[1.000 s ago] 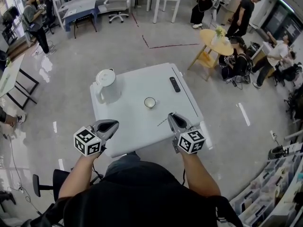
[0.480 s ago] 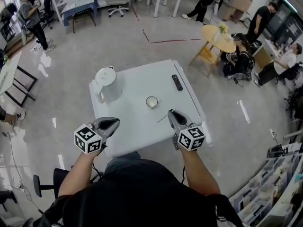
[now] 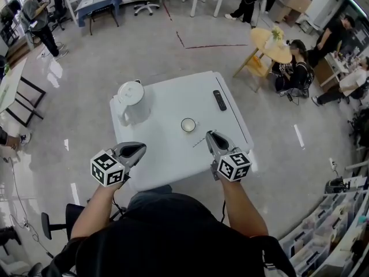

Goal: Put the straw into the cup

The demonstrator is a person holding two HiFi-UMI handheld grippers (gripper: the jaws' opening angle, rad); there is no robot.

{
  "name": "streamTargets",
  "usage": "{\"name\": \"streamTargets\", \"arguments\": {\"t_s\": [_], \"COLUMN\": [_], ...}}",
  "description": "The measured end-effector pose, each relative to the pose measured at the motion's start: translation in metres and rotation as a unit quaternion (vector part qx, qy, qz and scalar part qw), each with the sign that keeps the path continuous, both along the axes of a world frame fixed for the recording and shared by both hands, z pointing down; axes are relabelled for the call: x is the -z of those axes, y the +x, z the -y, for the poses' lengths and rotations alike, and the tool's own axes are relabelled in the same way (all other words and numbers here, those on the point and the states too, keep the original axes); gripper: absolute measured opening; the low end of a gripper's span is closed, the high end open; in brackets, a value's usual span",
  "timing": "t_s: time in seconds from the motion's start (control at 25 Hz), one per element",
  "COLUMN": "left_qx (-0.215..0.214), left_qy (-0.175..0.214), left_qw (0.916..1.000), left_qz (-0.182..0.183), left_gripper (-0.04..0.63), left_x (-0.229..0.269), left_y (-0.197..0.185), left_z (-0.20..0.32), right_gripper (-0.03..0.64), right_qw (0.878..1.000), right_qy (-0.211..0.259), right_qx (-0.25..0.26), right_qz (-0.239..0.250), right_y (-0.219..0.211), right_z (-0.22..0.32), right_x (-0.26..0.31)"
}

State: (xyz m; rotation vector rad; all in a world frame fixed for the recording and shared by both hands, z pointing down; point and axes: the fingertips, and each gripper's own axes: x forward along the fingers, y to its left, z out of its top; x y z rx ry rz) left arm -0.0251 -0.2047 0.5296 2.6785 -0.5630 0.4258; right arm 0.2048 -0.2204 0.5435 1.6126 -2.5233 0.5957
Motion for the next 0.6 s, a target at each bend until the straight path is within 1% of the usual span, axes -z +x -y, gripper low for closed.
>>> {"name": "streamTargets", "arguments": {"t_s": [0.6], "left_qx": [0.002], "left_qy": [-0.019], "left_qw": [0.9998], "left_qz": [0.000], "left_gripper": [0.001], "left_x": [-0.014], "left_y": [0.000], "left_z": [0.021], "right_gripper": [0.044], "right_qw": [1.000], "right_qy": [-0.013], "right_qx": [0.007], "right_qz": [-0.007], "right_y": [-0.003], "right_z": [0.035], "right_x": [-0.011]}}
